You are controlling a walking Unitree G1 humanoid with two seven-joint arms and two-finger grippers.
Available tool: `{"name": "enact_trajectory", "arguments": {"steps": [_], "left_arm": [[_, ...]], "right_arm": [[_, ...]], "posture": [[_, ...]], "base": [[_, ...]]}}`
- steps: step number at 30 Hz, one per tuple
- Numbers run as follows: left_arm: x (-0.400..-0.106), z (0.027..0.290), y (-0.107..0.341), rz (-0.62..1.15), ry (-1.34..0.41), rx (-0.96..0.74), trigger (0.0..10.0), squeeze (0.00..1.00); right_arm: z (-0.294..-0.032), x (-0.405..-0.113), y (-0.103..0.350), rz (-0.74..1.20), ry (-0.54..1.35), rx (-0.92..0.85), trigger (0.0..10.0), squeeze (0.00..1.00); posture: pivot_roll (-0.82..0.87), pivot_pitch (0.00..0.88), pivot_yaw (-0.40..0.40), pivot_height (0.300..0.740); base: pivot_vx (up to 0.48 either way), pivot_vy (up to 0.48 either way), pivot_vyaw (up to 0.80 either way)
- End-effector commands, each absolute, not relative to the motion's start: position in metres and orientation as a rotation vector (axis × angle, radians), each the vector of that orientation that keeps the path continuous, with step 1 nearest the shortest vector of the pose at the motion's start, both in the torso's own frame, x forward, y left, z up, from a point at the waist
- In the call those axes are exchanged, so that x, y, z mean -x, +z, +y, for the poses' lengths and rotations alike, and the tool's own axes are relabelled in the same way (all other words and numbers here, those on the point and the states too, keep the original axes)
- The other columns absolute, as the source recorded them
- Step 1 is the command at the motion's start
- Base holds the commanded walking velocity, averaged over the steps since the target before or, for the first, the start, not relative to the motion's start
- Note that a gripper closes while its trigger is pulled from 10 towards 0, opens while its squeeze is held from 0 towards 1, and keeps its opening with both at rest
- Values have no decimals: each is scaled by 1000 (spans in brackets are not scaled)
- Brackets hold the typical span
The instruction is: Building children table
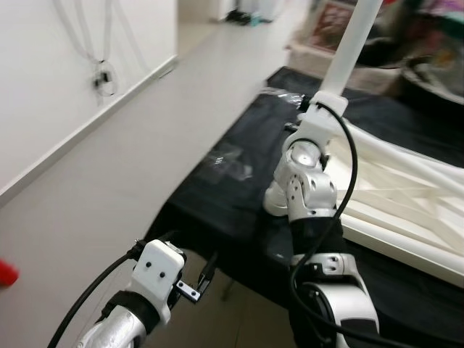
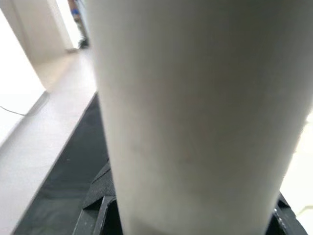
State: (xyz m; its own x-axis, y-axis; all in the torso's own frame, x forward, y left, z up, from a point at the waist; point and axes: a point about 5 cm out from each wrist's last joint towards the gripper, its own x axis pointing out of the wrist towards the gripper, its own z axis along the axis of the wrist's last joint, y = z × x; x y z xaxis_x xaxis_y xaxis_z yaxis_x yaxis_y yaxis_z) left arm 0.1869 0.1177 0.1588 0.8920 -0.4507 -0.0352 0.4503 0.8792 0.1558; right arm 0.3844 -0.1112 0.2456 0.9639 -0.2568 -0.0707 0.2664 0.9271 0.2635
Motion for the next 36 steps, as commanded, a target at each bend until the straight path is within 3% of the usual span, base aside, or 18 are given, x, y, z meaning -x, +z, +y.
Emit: {"name": "enact_trajectory", "arguments": {"steps": [1,6,14,16,23,28,31,36], "left_arm": [[-185,117,155,19,-485,-165,10000,0],[-185,118,155,19,-483,-167,10000,0],[-183,120,157,22,-480,-168,10000,0],[-182,119,157,23,-483,-168,10000,0],[-180,118,158,25,-484,-166,10000,0],[-175,118,159,31,-486,-163,10000,0],[-175,118,159,31,-486,-163,10000,0],[-173,117,161,32,-486,-162,10000,0]], "right_arm": [[-90,-381,186,284,-91,-294,10000,0],[-91,-381,177,291,4,-272,10000,0],[-93,-384,177,203,274,-162,10000,0],[-90,-383,178,174,447,-117,10000,0],[-86,-381,177,165,627,-109,10000,0],[-73,-368,167,232,1052,-134,10000,0],[-73,-368,167,232,1052,-134,10000,0],[-65,-359,168,233,1322,-154,10000,0]], "posture": [[148,174,-90,740],[149,178,-91,740],[150,192,-92,740],[154,200,-95,740],[156,210,-98,740],[167,230,-102,740],[167,230,-102,740],[179,240,-109,740]], "base": [[0,0,0],[0,0,0],[0,0,0],[0,0,0],[0,0,0],[0,0,0],[0,0,0],[0,0,0]]}}
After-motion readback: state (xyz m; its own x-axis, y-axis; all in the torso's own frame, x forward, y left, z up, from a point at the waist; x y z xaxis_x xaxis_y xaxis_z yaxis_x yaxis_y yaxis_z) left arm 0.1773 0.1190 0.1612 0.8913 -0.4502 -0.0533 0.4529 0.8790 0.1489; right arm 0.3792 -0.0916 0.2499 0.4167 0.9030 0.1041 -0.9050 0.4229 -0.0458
